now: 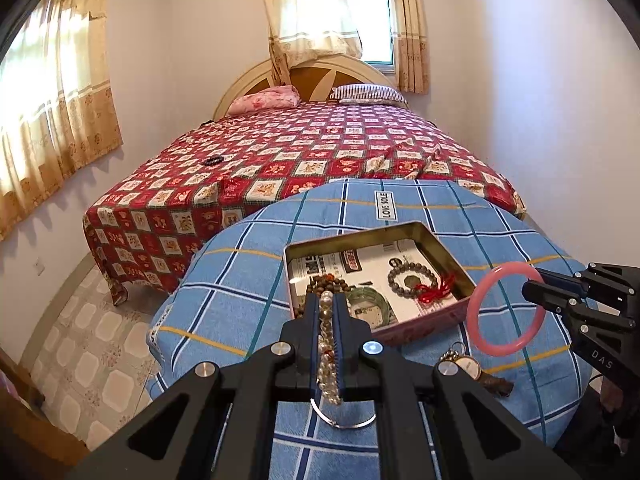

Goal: Organize jewelry
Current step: 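Carry the pearl strand and pink bangle into the pink tin and release both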

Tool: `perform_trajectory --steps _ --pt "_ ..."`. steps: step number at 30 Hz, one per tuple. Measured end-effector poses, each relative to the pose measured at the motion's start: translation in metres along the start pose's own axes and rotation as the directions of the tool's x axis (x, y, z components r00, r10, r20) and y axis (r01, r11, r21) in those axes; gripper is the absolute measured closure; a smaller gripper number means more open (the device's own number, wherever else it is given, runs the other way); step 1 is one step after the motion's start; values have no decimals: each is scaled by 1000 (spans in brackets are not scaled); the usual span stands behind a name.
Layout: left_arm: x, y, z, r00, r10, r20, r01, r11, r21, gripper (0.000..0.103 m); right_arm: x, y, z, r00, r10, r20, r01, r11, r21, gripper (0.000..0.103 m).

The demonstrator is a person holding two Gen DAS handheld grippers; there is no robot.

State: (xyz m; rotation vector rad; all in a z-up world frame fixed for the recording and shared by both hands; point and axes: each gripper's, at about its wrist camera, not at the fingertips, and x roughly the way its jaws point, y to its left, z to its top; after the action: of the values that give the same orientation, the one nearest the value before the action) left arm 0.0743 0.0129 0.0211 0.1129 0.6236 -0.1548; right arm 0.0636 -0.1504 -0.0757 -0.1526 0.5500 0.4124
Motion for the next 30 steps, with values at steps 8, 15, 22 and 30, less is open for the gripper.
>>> perform_trajectory --steps 8,15,22,30 --pt "3 5 17 1000 13 26 -14 1000 3 98 4 -5 14 1000 -5 18 5 1000 -13 90" --pt "12 7 31 999 24 36 -24 1000 14 98 10 -6 23 1000 1 27 -1 1000 -17 90" --pt "25 8 42 999 31 34 -32 999 26 98 14 -6 32 999 1 32 0 1000 -29 90" --pt "37 9 53 999 38 34 -40 998 42 98 20 -8 39 1000 1 32 0 999 -35 90"
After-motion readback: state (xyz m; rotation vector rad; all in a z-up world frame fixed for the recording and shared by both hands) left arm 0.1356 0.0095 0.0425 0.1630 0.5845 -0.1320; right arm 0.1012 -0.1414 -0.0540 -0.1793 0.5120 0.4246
